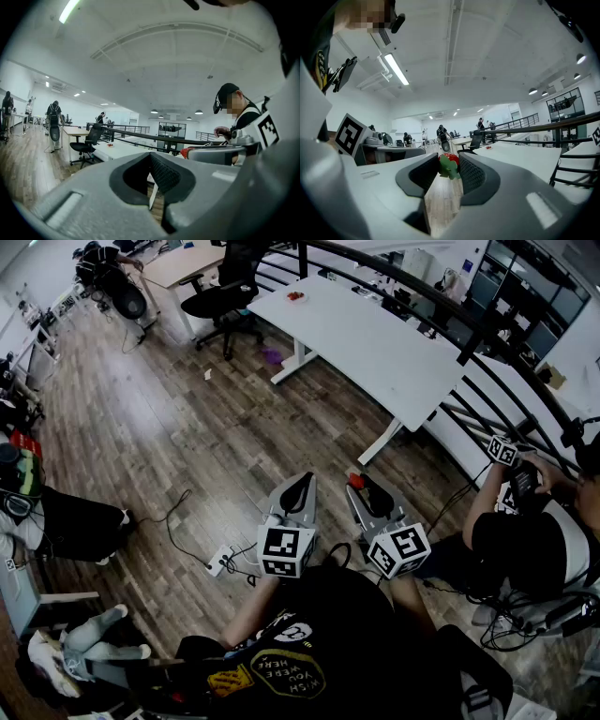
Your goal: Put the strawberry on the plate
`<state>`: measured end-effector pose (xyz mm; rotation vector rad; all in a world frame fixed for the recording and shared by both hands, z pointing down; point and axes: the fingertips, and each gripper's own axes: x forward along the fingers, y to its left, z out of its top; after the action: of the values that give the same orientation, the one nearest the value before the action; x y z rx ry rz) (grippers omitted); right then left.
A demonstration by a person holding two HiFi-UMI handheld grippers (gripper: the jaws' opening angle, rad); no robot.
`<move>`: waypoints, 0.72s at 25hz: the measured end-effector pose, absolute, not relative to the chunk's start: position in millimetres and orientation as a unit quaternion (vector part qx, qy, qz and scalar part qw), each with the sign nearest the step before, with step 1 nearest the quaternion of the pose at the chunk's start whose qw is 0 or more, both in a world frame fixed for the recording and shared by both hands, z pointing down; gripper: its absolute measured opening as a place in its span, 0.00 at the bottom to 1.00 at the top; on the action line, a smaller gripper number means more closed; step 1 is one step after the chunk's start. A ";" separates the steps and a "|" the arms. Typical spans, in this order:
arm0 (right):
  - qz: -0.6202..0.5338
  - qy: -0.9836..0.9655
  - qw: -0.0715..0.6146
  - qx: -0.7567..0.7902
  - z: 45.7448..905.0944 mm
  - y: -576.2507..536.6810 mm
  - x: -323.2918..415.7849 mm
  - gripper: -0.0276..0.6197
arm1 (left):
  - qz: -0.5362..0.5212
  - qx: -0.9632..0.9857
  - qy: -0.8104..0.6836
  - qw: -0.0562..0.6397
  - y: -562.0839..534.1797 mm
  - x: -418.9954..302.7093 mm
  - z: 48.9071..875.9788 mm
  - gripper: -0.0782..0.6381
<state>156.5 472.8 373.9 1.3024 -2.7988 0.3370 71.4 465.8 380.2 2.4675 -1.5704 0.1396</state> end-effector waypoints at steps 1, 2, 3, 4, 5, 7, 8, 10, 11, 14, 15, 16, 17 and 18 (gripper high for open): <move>0.110 -0.901 0.017 0.420 374.1 472.1 157.9 0.26 | 0.048 0.836 -0.536 0.108 465.3 71.1 379.0 0.12; 0.110 -0.901 0.016 0.420 374.2 471.3 159.0 0.26 | 0.048 0.835 -0.537 0.110 464.8 70.9 378.1 0.12; 0.111 -0.901 0.015 0.420 374.2 470.7 159.7 0.26 | 0.048 0.834 -0.538 0.110 464.4 70.8 378.0 0.12; 0.111 -0.901 0.014 0.420 374.3 470.1 159.8 0.26 | 0.047 0.835 -0.537 0.109 464.1 70.9 378.8 0.12; 0.112 -0.901 0.013 0.420 374.8 469.7 159.4 0.26 | 0.047 0.836 -0.536 0.108 463.8 70.7 379.9 0.12; 0.114 -0.900 0.013 0.421 376.4 468.8 157.4 0.26 | 0.047 0.836 -0.535 0.108 462.8 68.7 381.4 0.12; 0.114 -0.900 0.013 0.421 376.6 468.0 156.4 0.26 | 0.047 0.836 -0.536 0.108 462.0 67.6 381.4 0.12; 0.114 -0.899 0.016 0.422 374.0 465.2 155.9 0.26 | 0.048 0.836 -0.536 0.109 460.0 66.9 378.3 0.12; 0.115 -0.899 0.018 0.423 371.5 463.6 156.6 0.26 | 0.048 0.836 -0.536 0.111 459.0 67.2 375.0 0.12; 0.121 -0.897 0.021 0.426 372.1 460.2 156.2 0.26 | 0.049 0.835 -0.536 0.116 457.2 65.2 373.7 0.12; 0.123 -0.896 0.021 0.426 377.5 460.0 153.8 0.26 | 0.049 0.835 -0.535 0.117 457.1 62.5 379.0 0.12; 0.124 -0.896 0.021 0.427 384.0 460.0 150.8 0.26 | 0.050 0.835 -0.535 0.117 457.1 59.5 385.3 0.12; 0.124 -0.896 0.021 0.427 389.5 460.1 147.9 0.26 | 0.050 0.836 -0.534 0.117 457.1 56.6 391.2 0.12; 0.125 -0.896 0.021 0.426 393.3 460.1 145.4 0.26 | 0.051 0.836 -0.533 0.118 457.0 54.2 395.6 0.12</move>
<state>145.4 460.1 393.3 1.3221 -2.7767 0.3860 54.2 457.0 395.6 2.4461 -1.5610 0.1495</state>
